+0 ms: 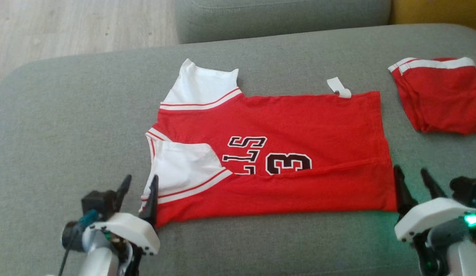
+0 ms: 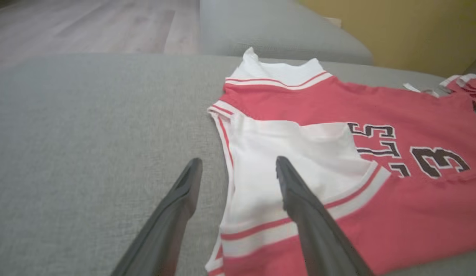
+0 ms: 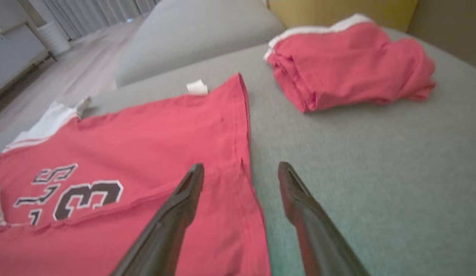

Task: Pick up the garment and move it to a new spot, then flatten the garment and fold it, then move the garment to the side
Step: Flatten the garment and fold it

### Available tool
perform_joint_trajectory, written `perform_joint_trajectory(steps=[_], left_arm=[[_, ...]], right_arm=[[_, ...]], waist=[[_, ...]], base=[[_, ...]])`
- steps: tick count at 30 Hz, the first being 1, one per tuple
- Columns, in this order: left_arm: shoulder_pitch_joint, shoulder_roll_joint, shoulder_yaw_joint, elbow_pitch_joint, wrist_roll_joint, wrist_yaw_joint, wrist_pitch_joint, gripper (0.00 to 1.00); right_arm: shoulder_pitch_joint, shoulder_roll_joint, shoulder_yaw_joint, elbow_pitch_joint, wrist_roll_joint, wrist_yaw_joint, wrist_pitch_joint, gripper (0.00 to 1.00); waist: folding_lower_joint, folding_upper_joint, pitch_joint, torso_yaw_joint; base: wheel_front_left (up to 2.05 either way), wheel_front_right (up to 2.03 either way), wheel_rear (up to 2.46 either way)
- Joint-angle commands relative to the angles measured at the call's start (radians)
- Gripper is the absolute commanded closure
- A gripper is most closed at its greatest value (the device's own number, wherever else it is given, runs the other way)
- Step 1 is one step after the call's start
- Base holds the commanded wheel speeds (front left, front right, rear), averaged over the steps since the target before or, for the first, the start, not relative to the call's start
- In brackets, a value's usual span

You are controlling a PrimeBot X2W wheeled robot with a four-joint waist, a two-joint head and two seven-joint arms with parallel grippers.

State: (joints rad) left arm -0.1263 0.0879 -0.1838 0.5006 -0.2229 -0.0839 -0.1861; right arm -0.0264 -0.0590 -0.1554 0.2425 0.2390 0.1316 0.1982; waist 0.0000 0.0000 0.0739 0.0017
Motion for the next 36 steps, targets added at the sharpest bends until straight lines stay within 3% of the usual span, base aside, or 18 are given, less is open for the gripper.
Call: perform_joint_trajectory(steps=[1, 9, 14, 19, 24, 27, 33, 36], left_arm=[[-0.059, 0.016, 0.048, -0.057, -0.009, 0.015, -0.032, 0.0], [-0.171, 0.047, 0.081, -0.165, -0.023, 0.004, -0.065, 0.0], [-0.305, 0.099, 0.049, -0.161, -0.031, -0.026, 0.008, 0.0], [-0.522, 0.21, -0.1, -0.108, -0.104, -0.046, 0.192, 0.0], [-0.733, 0.351, -0.263, -0.017, -0.237, -0.046, 0.332, 0.0], [-0.833, 0.406, -0.351, 0.037, -0.316, -0.047, 0.408, 0.0], [-1.006, 0.506, -0.517, 0.14, -0.41, -0.047, 0.464, 0.0], [-1.065, 0.525, -0.558, 0.185, -0.441, -0.047, 0.46, 0.0]], right_arm=[[-0.047, 0.0, 0.024, -0.07, 0.013, -0.001, -0.045, 0.0], [-0.121, 0.008, 0.021, -0.146, 0.008, -0.001, -0.153, 0.0], [-0.185, 0.008, 0.045, -0.164, -0.006, -0.001, -0.151, 0.0], [-0.285, -0.008, 0.114, -0.174, -0.035, -0.001, -0.125, 0.0], [-0.396, -0.036, 0.171, -0.178, -0.027, -0.001, -0.108, 0.0], [-0.45, -0.055, 0.179, -0.169, -0.025, -0.001, -0.107, 0.0], [-0.525, -0.07, 0.204, -0.152, -0.018, -0.001, -0.122, 0.0], [-0.541, -0.075, 0.21, -0.144, -0.016, -0.001, -0.131, 0.0]], waist=[[0.0, 0.0, 0.014, -0.012], [0.0, 0.0, 0.083, -0.046], [0.0, 0.0, 0.146, -0.067], [0.0, 0.0, 0.233, -0.105], [0.0, 0.0, 0.317, -0.152], [0.0, 0.0, 0.363, -0.175], [0.0, 0.0, 0.446, -0.223], [0.0, 0.0, 0.474, -0.236]], base=[[0.0, 0.0, 0.0], [0.0, 0.0, 0.0], [0.0, 0.0, 0.0], [0.0, 0.0, 0.0], [0.0, 0.0, 0.0], [0.0, 0.0, 0.0], [0.0, 0.0, 0.0], [0.0, 0.0, 0.0]])
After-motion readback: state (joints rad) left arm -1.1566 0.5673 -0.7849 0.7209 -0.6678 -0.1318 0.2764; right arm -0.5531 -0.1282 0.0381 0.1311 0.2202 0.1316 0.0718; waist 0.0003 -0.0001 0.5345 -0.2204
